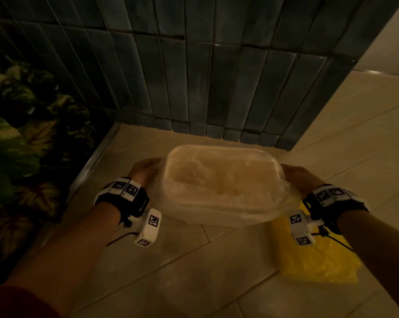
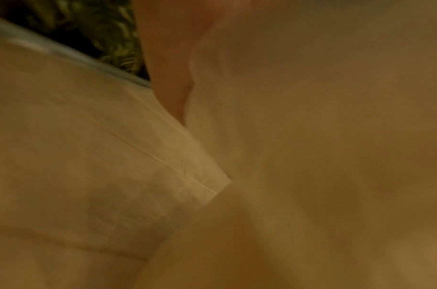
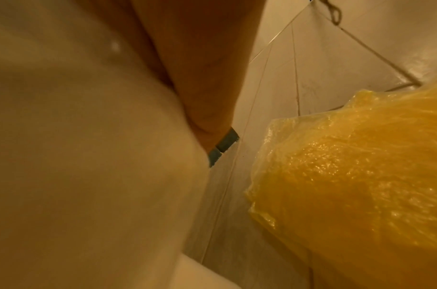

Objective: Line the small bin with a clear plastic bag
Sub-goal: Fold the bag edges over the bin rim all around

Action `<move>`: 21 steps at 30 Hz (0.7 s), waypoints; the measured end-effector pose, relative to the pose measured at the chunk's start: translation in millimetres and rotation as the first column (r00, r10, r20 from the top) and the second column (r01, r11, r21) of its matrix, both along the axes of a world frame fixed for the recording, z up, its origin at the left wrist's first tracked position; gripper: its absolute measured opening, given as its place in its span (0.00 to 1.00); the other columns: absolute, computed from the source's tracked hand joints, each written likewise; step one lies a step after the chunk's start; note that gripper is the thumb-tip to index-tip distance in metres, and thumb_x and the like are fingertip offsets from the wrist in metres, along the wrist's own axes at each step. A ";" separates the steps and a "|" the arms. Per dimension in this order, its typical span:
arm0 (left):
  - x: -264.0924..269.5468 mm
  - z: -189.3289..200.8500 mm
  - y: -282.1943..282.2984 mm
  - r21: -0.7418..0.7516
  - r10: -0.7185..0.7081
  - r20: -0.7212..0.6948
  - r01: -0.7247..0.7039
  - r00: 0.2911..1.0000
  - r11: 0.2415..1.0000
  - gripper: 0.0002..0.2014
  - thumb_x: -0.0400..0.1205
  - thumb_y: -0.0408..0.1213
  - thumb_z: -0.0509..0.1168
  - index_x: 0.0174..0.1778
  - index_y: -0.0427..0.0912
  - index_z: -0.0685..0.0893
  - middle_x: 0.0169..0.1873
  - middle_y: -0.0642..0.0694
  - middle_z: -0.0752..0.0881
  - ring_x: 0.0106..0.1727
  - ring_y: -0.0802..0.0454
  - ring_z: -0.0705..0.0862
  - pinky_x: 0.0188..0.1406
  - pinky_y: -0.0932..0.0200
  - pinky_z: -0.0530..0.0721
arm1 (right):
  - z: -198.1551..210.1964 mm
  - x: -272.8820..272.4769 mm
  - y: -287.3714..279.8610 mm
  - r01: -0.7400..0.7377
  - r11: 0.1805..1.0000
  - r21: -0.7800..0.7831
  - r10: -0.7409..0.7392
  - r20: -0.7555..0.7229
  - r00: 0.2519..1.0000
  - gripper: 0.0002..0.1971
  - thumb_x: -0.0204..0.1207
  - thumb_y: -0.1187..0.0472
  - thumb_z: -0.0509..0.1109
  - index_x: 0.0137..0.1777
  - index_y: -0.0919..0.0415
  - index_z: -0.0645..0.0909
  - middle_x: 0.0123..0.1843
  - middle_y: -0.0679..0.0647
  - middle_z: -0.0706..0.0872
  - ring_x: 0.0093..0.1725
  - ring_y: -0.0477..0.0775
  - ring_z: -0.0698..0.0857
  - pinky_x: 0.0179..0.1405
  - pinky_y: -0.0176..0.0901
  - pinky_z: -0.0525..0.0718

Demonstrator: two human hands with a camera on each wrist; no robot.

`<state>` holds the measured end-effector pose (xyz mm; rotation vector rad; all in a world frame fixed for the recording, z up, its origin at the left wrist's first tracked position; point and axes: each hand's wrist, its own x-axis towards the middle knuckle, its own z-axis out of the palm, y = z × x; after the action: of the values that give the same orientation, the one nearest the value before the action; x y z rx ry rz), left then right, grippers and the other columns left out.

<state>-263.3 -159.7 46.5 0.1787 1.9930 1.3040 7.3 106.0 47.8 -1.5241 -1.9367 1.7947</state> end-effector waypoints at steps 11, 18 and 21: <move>22.6 -11.3 -16.4 -0.506 -0.535 -0.497 0.273 0.683 0.818 0.20 0.81 0.20 0.56 0.70 0.31 0.74 0.70 0.32 0.73 0.69 0.35 0.74 0.64 0.50 0.74 | -26.4 19.2 -17.0 -0.212 0.860 0.465 0.141 0.183 0.973 0.12 0.77 0.76 0.62 0.57 0.76 0.81 0.62 0.68 0.79 0.57 0.64 0.79 0.46 0.32 0.70; 7.1 10.9 -39.7 0.086 0.024 0.172 -0.039 0.985 0.995 0.15 0.83 0.45 0.55 0.65 0.58 0.77 0.49 0.52 0.82 0.43 0.49 0.79 0.40 0.57 0.75 | -3.1 46.7 -21.1 0.289 0.897 -0.336 -0.366 -0.192 0.911 0.18 0.78 0.47 0.62 0.66 0.49 0.77 0.54 0.55 0.82 0.50 0.60 0.82 0.47 0.57 0.84; 6.6 9.7 -61.4 0.065 0.046 0.391 -0.078 0.919 0.995 0.20 0.69 0.39 0.62 0.58 0.53 0.81 0.37 0.47 0.78 0.31 0.48 0.74 0.30 0.60 0.76 | -4.1 69.1 -31.9 0.186 0.852 -0.490 -0.296 -0.156 0.943 0.28 0.46 0.47 0.84 0.45 0.58 0.82 0.45 0.60 0.89 0.43 0.65 0.87 0.39 0.58 0.88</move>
<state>-256.7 -221.1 56.3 -0.1034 1.6208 1.3405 76.4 74.1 43.7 -1.5100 -1.1923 2.3040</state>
